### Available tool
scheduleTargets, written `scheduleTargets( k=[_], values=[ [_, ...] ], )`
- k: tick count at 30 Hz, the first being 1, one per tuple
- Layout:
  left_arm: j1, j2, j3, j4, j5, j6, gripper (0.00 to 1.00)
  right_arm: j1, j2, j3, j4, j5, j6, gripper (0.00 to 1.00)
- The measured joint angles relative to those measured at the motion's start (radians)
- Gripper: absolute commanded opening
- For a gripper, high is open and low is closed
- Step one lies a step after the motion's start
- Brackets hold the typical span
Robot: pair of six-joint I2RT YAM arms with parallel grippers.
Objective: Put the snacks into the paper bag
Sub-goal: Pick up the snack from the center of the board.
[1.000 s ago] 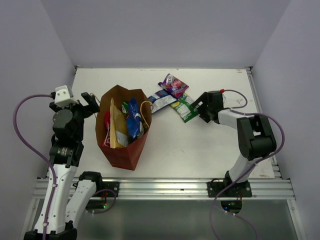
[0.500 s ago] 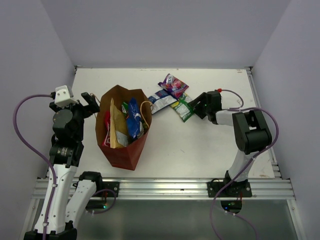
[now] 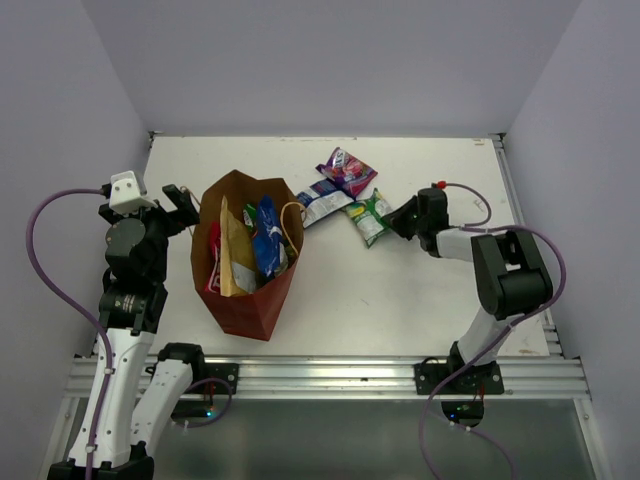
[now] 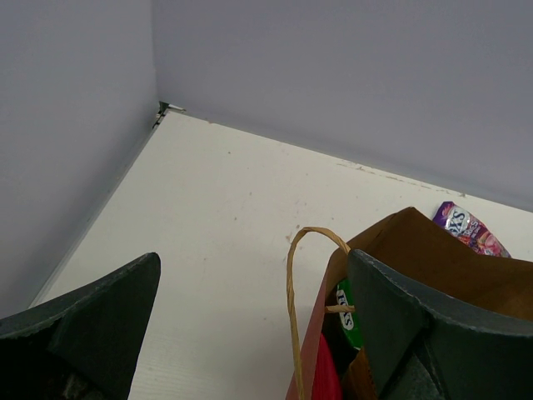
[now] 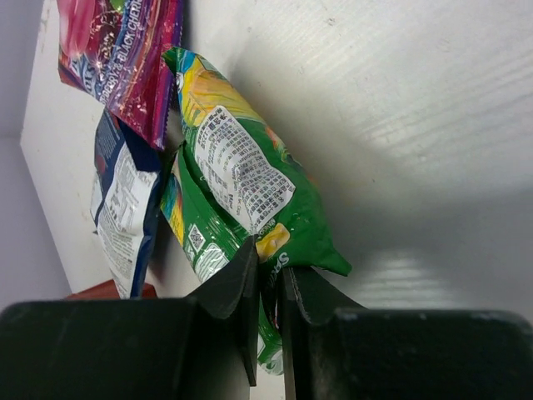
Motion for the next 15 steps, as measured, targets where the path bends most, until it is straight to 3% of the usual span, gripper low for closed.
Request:
scheduleTargets(
  k=[15],
  values=[
    [0.0, 0.0, 0.0, 0.0, 0.0, 0.0, 0.97, -0.017, -0.36, 0.049, -0.406, 0.104, -0.263, 0.0]
  ],
)
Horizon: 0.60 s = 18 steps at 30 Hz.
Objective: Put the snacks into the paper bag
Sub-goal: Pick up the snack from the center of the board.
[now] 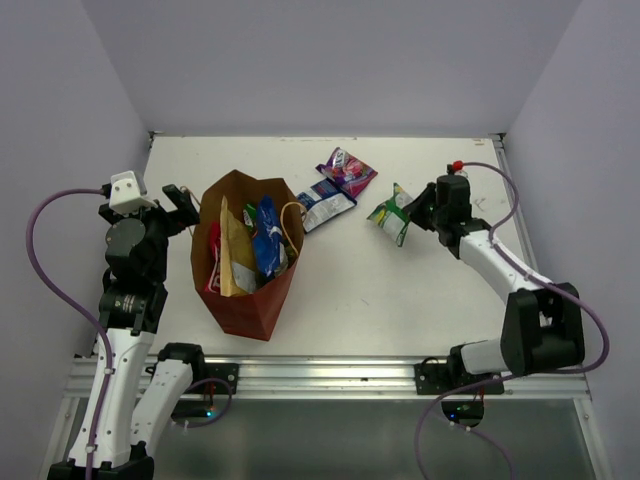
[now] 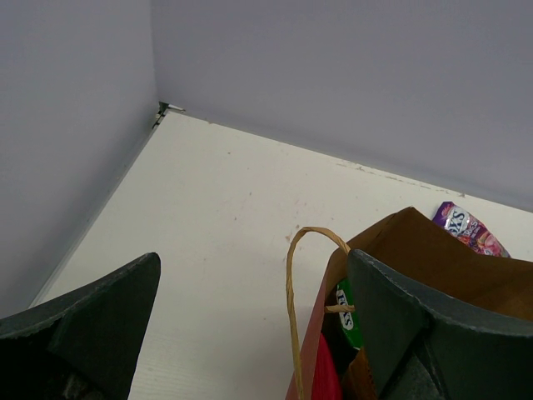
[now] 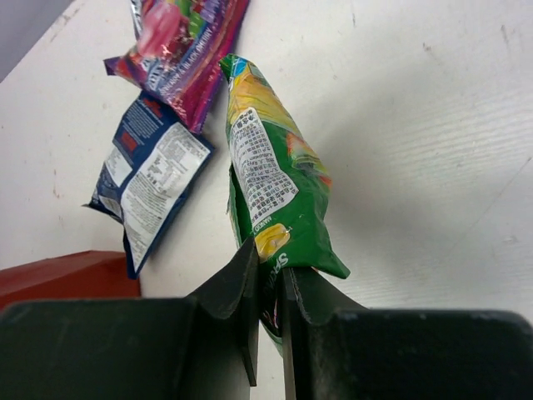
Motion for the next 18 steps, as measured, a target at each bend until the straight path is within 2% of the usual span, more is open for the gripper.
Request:
scheduleTargets(
  k=[11, 18],
  values=[
    [0.0, -0.003, 0.0, 0.0, 0.0, 0.0, 0.97, 0.013, -0.135, 0.209, -0.187, 0.002, -0.193, 0.0],
    [0.0, -0.004, 0.0, 0.0, 0.0, 0.0, 0.97, 0.102, -0.13, 0.412, -0.263, -0.006, -0.308, 0.0]
  ],
)
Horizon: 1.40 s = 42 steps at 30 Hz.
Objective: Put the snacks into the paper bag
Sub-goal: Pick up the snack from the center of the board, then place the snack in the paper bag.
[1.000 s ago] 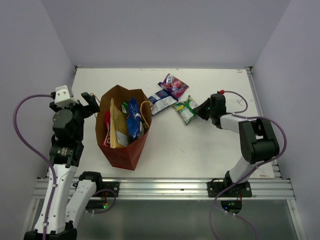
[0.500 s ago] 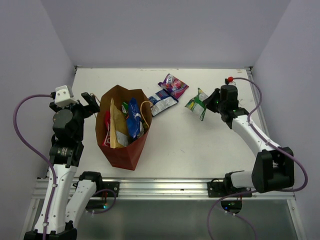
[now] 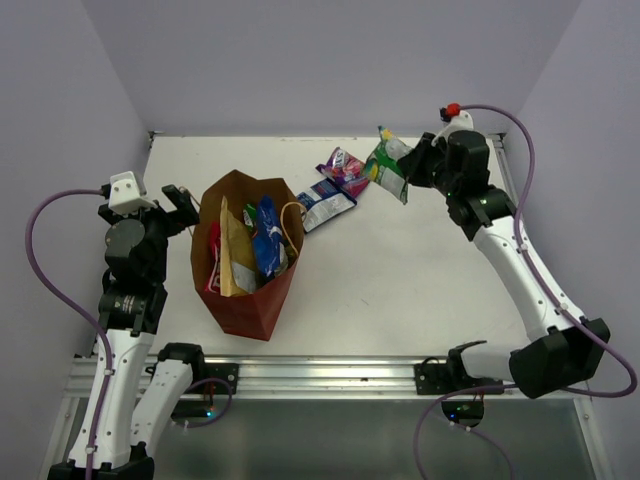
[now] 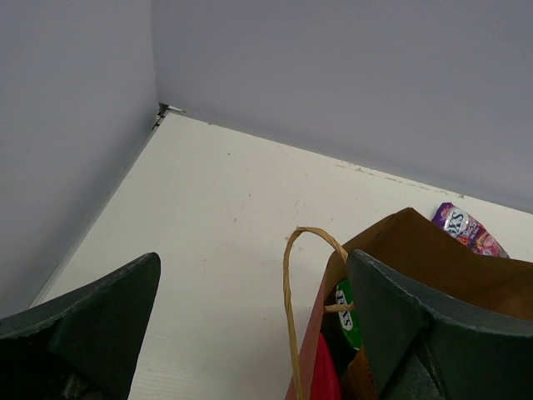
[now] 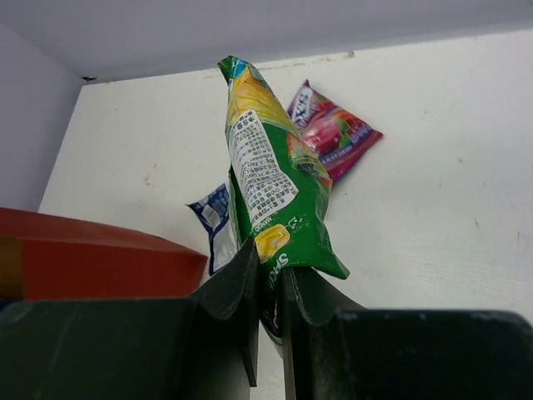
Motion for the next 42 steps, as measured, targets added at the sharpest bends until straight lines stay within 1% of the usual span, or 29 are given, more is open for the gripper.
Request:
scheduleTargets(
  k=[7, 16, 25, 31, 42],
  values=[
    [0.0, 0.0, 0.0, 0.0, 0.0, 0.0, 0.97, 0.14, 0.074, 0.23, -0.027, 0.0, -0.111, 0.0],
    [0.0, 0.0, -0.002, 0.001, 0.002, 0.0, 0.97, 0.314, 0.169, 0.373, -0.041, 0.009, -0.259, 0.0],
    [0.0, 0.0, -0.002, 0.002, 0.005, 0.0, 0.97, 0.478, 0.25, 0.468, -0.003, 0.004, -0.402, 0.0],
    [0.0, 0.0, -0.002, 0.003, 0.008, 0.0, 0.97, 0.575, 0.312, 0.485, 0.024, -0.022, -0.491, 0.0],
    [0.0, 0.0, -0.002, 0.003, 0.008, 0.0, 0.97, 0.635, 0.42, 0.512, 0.035, -0.049, -0.573, 0.0]
  ],
)
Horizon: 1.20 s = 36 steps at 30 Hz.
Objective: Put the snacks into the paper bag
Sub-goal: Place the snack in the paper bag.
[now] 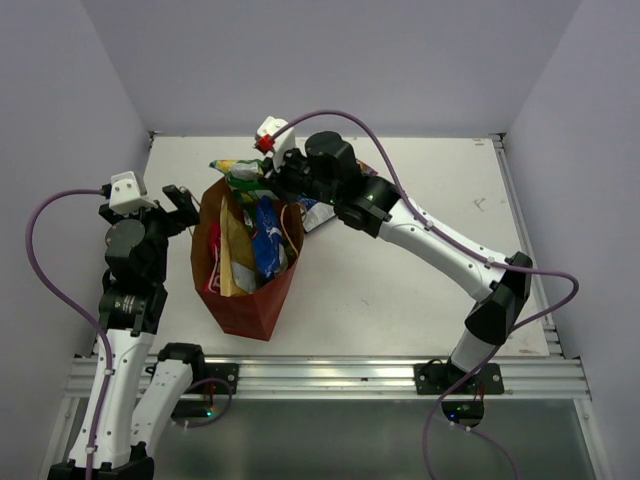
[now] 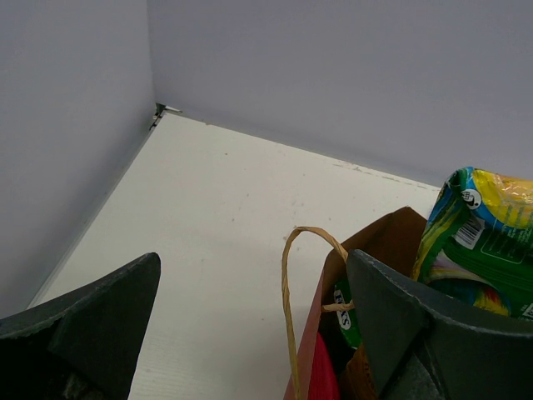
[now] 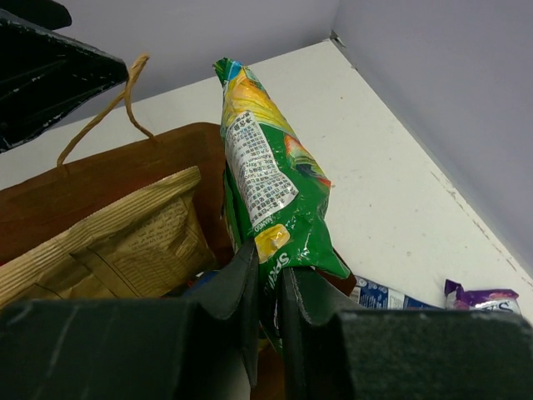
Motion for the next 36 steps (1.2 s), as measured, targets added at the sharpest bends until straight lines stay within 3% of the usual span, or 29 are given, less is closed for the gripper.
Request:
scheduleTargets(
  k=[7, 15, 19, 29, 36],
  values=[
    [0.0, 0.0, 0.0, 0.0, 0.0, 0.0, 0.97, 0.003, 0.019, 0.002, 0.006, -0.003, -0.008, 0.01],
    [0.0, 0.0, 0.0, 0.0, 0.0, 0.0, 0.97, 0.003, 0.04, 0.007, -0.001, -0.023, -0.007, 0.27],
    [0.0, -0.002, 0.0, 0.0, 0.0, 0.0, 0.97, 0.003, 0.04, 0.007, 0.009, -0.022, -0.007, 0.45],
    [0.0, -0.002, 0.0, 0.0, 0.0, 0.0, 0.97, 0.003, 0.016, -0.015, 0.013, 0.011, 0.002, 0.68],
    [0.0, -0.002, 0.0, 0.0, 0.0, 0.0, 0.97, 0.003, -0.051, -0.082, 0.027, 0.16, 0.021, 0.74]
  ],
)
